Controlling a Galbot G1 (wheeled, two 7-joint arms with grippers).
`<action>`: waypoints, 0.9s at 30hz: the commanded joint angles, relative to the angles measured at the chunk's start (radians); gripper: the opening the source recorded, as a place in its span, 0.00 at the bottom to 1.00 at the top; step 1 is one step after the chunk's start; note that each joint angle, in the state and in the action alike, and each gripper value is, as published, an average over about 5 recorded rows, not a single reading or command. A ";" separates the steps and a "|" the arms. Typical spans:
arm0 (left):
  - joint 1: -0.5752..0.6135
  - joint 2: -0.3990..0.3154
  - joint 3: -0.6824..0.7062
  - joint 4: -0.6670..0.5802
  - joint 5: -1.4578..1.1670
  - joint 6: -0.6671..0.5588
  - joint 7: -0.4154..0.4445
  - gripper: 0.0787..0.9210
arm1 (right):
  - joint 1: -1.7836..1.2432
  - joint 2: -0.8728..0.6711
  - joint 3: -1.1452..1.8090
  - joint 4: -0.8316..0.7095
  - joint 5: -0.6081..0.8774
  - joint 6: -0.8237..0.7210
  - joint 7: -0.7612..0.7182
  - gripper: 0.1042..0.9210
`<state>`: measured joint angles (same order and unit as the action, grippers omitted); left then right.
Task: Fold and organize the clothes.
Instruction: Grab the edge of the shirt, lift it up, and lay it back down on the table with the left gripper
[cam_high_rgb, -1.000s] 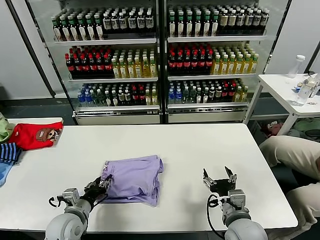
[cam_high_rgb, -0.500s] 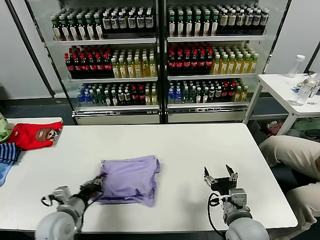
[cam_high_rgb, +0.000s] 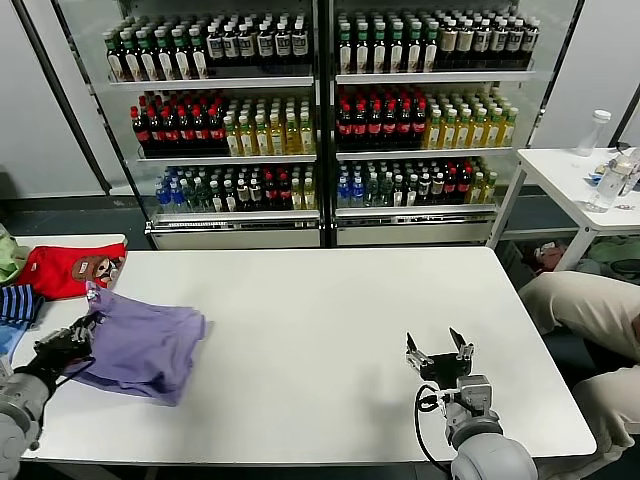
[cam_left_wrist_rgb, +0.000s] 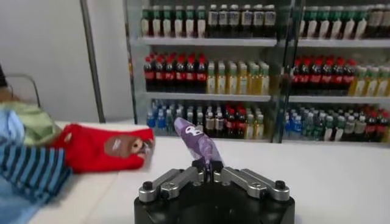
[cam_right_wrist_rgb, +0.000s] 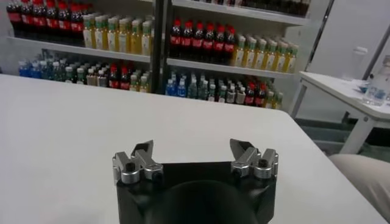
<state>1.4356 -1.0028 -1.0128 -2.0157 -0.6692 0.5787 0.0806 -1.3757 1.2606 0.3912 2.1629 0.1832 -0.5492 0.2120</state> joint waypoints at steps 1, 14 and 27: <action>-0.042 -0.071 0.409 -0.154 0.240 0.003 0.076 0.05 | -0.005 -0.012 0.007 0.015 0.000 -0.001 0.001 0.88; -0.198 -0.406 0.921 -0.149 0.394 0.000 -0.040 0.05 | -0.039 -0.013 0.016 0.027 -0.005 0.000 0.002 0.88; -0.316 -0.314 0.754 -0.075 0.360 -0.217 -0.101 0.27 | -0.006 -0.037 0.051 0.029 0.006 -0.006 0.001 0.88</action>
<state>1.2006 -1.3653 -0.2273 -2.0799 -0.3245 0.5060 0.0063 -1.4032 1.2325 0.4193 2.1995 0.1803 -0.5539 0.2129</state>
